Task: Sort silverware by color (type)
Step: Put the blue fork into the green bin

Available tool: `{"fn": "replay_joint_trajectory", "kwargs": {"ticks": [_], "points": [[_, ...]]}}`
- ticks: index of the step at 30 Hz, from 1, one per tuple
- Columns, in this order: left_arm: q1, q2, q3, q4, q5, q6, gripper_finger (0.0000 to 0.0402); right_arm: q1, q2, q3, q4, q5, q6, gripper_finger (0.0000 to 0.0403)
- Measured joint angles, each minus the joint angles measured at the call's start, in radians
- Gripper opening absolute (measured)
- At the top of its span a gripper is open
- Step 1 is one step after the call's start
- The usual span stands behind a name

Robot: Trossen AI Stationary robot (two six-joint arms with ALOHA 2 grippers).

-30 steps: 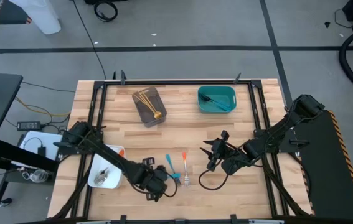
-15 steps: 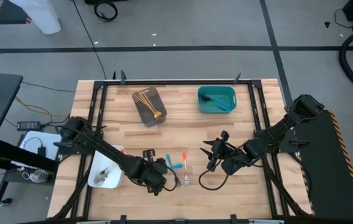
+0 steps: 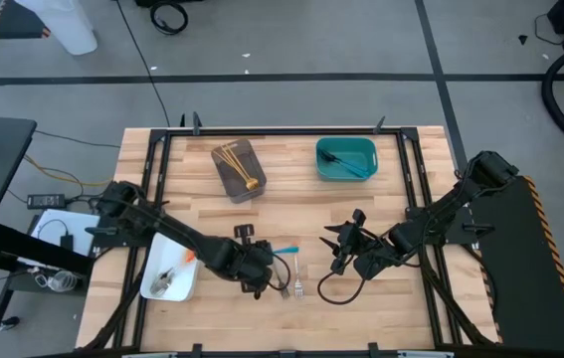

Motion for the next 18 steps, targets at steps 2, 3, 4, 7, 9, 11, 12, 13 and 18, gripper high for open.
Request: {"fn": "replay_joint_trajectory", "kwargs": {"ticks": [2, 3, 4, 7, 9, 11, 12, 13, 18], "points": [[0.014, 0.000, 0.000, 0.001, -0.006, 0.022, 0.0022, 0.000, 0.000, 0.000, -0.001, 0.000, 0.000, 0.0165], [0.021, 0.000, 0.000, 0.003, -0.007, 0.029, 0.0022, 0.000, 0.000, 0.000, -0.001, -0.001, 0.000, 0.0165], [0.029, 0.000, 0.000, 0.003, -0.009, 0.038, 0.0022, 0.001, 0.000, 0.000, -0.001, -0.001, 0.000, 0.0165], [0.051, 0.000, 0.000, 0.009, -0.025, 0.072, 0.0022, 0.003, 0.000, 0.000, -0.001, -0.009, 0.000, 0.0165], [0.066, 0.000, 0.000, 0.020, -0.027, 0.097, 0.0022, 0.007, 0.000, 0.000, -0.001, -0.009, 0.000, 0.0165], [0.081, 0.000, 0.000, 0.035, -0.027, 0.120, 0.0022, 0.010, 0.000, 0.000, -0.001, -0.009, 0.000, 0.0165], [0.088, 0.000, 0.000, 0.044, -0.027, 0.134, 0.0022, 0.012, 0.000, 0.000, -0.001, -0.008, 0.000, 0.0165], [0.096, 0.000, 0.000, 0.053, -0.027, 0.148, 0.0023, 0.014, 0.000, 0.000, -0.001, -0.008, 0.000, 0.0165], [0.140, 0.000, 0.000, 0.075, -0.027, 0.205, 0.0023, 0.026, 0.000, 0.000, -0.007, -0.008, 0.000, 0.0165]]}}
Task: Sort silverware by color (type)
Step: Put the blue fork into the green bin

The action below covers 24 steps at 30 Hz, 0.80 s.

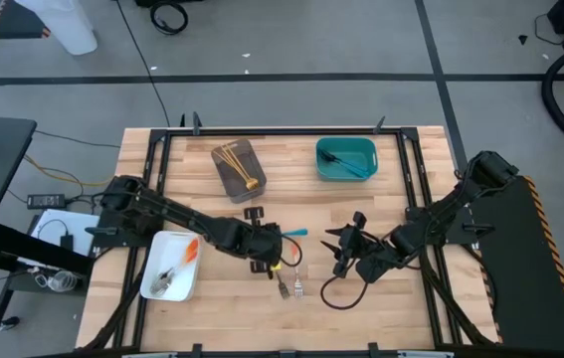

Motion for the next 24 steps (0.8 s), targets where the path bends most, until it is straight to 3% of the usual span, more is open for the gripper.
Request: {"fn": "replay_joint_trajectory", "kwargs": {"ticks": [4, 13, 24], "points": [[0.032, 0.000, 0.000, 0.032, 0.000, 0.049, 0.0023, 0.013, 0.000, 0.000, -0.018, -0.011, 0.015, 0.0165], [0.111, 0.000, 0.000, 0.161, 0.001, 0.194, 0.0023, 0.022, 0.000, 0.000, -0.117, -0.178, 0.159, 0.0165], [0.241, 0.000, -0.001, 0.451, 0.001, 0.497, 0.0024, 0.105, 0.000, -0.068, -0.131, -0.148, 0.412, 0.0165]]}}
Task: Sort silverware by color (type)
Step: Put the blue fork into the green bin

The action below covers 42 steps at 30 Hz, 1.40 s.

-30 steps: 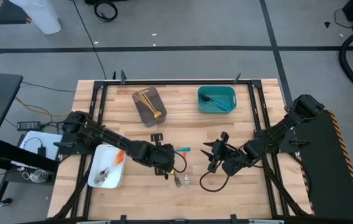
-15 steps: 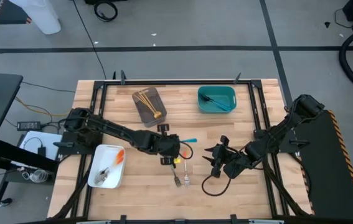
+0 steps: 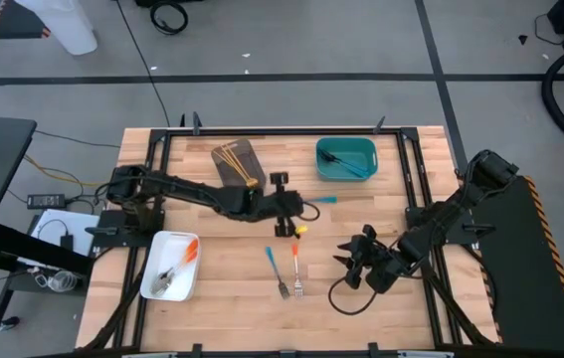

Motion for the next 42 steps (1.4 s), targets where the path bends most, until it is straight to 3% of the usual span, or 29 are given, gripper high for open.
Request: {"fn": "replay_joint_trajectory", "kwargs": {"ticks": [7, 14, 25, 28, 30, 36, 42], "points": [[0.086, 0.000, 0.000, 0.224, 0.038, 0.260, 0.0024, 0.048, 0.000, -0.014, 0.003, 0.129, 0.049, 0.0165], [0.199, 0.000, 0.000, 0.356, 0.289, 0.430, 0.0024, 0.049, 0.000, -0.014, 0.004, 0.228, -0.036, 0.0165], [0.291, 0.001, 0.000, 0.463, 0.612, 0.604, 0.0024, 0.045, 0.000, -0.014, 0.006, 0.274, 0.036, 0.0165], [0.292, 0.001, 0.000, 0.467, 0.611, 0.585, 0.0024, 0.020, 0.000, -0.010, -0.003, 0.359, 0.022, 0.0164], [0.289, 0.001, 0.000, 0.450, 0.584, 0.578, 0.0024, -0.010, -0.003, 0.012, -0.019, 0.361, -0.038, 0.0164], [0.265, 0.002, 0.000, 0.386, 0.406, 0.582, 0.0024, -0.130, -0.005, 0.167, -0.117, 0.198, -0.269, 0.0162], [0.259, 0.002, 0.000, 0.294, 0.358, 0.542, 0.0024, -0.182, -0.003, 0.307, -0.232, 0.153, -0.489, 0.0153]]}}
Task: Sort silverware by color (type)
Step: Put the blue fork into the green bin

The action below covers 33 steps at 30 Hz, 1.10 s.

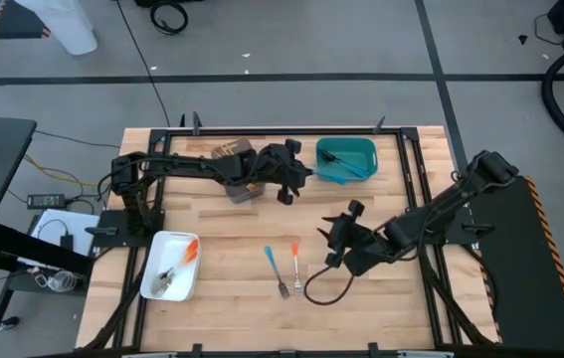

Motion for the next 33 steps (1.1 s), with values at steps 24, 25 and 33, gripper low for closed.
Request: {"fn": "replay_joint_trajectory", "kwargs": {"ticks": [24, 25, 33], "points": [[-0.092, 0.006, 0.179, -0.317, -0.127, -0.359, 0.0023, -0.128, 0.000, 0.125, -0.187, 0.177, -0.760, 0.0216], [-0.094, 0.010, 0.194, -0.334, -0.126, -0.383, 0.0023, -0.128, 0.000, 0.125, -0.191, 0.198, -0.791, 0.0215], [-0.118, 0.012, 0.243, -0.376, -0.122, -0.517, 0.0023, -0.127, 0.004, 0.125, -0.202, 0.274, -0.968, 0.0196]]}}
